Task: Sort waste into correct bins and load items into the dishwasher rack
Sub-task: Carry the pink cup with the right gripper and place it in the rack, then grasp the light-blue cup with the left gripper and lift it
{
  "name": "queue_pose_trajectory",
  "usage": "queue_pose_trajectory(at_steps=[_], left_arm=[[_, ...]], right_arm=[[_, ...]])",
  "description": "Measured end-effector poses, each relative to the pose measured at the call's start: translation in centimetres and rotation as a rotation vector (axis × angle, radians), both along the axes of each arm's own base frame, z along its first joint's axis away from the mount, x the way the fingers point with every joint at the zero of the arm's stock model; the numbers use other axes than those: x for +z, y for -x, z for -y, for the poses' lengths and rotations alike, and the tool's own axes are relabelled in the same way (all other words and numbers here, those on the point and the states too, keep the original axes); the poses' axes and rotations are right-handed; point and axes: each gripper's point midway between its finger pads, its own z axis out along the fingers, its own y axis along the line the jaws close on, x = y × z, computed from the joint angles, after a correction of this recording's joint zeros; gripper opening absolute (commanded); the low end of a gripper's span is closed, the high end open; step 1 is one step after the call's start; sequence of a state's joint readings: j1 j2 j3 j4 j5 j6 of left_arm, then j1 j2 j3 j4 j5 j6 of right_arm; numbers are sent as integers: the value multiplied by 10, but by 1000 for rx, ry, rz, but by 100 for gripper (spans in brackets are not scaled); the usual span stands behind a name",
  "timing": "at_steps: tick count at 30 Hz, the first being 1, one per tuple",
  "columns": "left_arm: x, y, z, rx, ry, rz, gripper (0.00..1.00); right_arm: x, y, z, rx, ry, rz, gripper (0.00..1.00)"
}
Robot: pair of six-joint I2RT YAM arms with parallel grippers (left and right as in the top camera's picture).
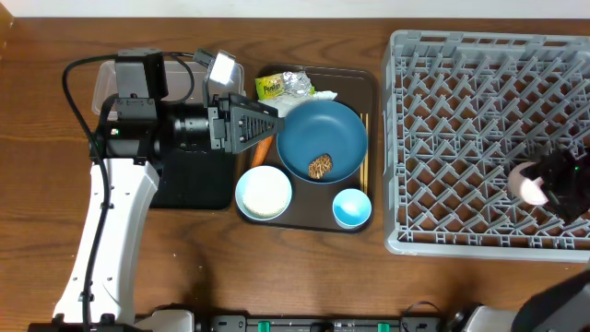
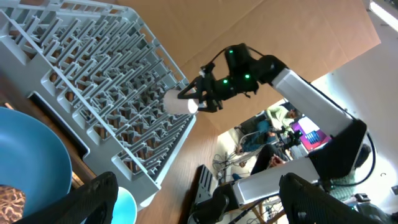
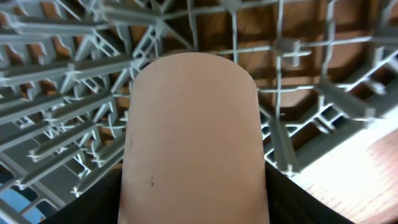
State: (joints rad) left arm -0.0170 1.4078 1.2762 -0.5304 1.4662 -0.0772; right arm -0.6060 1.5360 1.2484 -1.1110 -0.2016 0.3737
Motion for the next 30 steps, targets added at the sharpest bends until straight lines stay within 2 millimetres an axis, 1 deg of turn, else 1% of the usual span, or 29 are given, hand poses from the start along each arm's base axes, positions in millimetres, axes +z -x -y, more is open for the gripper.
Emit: queue_pose_trajectory(at_steps=[1,2,6,9,11,14,15,16,18,19,20,21,23,24,26,28,30], left_arm=[[0,0,0,0,0,0,84],[0,0,0,0,0,0,84],[0,0,0,0,0,-1,84],[0,0,0,0,0,-4,84],[0,0,0,0,0,-7,84],[-1,0,0,5,-3,-10,84],[-2,-1,0,11,-9,-12,84],[-3,-2,-1,15,-13,-13,84],[-6,-4,-1,30,-28,-17,84],[-7,-5,-1,37,-33,-17,84],[-8,-6,-2,43,-39,-17,84],[-8,-7,-2,48,-44,-17,84],[-10,-8,-2,54,-50,-19,83],[-10,-8,-3,58,-53,-20,81],[-12,-9,-3,62,-58,-28,78],[-15,-8,-2,67,-66,-50,78],[-19,-7,-1,73,-83,-72,78]], right_arm=[[-4,-1,-1,1,-13,-8,77],[-7,-1,-1,0,-23,-16,83],[-9,-1,-4,13,-42,-19,99],[-7,-4,-7,21,-56,0,99],[0,-7,-10,30,-67,31,99],[24,-17,-11,43,-49,118,99],[38,-22,-10,49,-26,166,99],[45,-24,-9,53,-15,188,95],[66,-27,-10,71,24,255,94],[71,-26,-10,73,33,271,88],[76,-25,-11,83,45,285,78],[78,-25,-12,86,47,291,71],[79,-23,-14,91,42,290,68],[78,-22,-15,92,37,282,65],[75,-20,-17,95,27,268,63],[73,-18,-22,103,14,252,70],[73,-19,-26,118,12,252,76]])
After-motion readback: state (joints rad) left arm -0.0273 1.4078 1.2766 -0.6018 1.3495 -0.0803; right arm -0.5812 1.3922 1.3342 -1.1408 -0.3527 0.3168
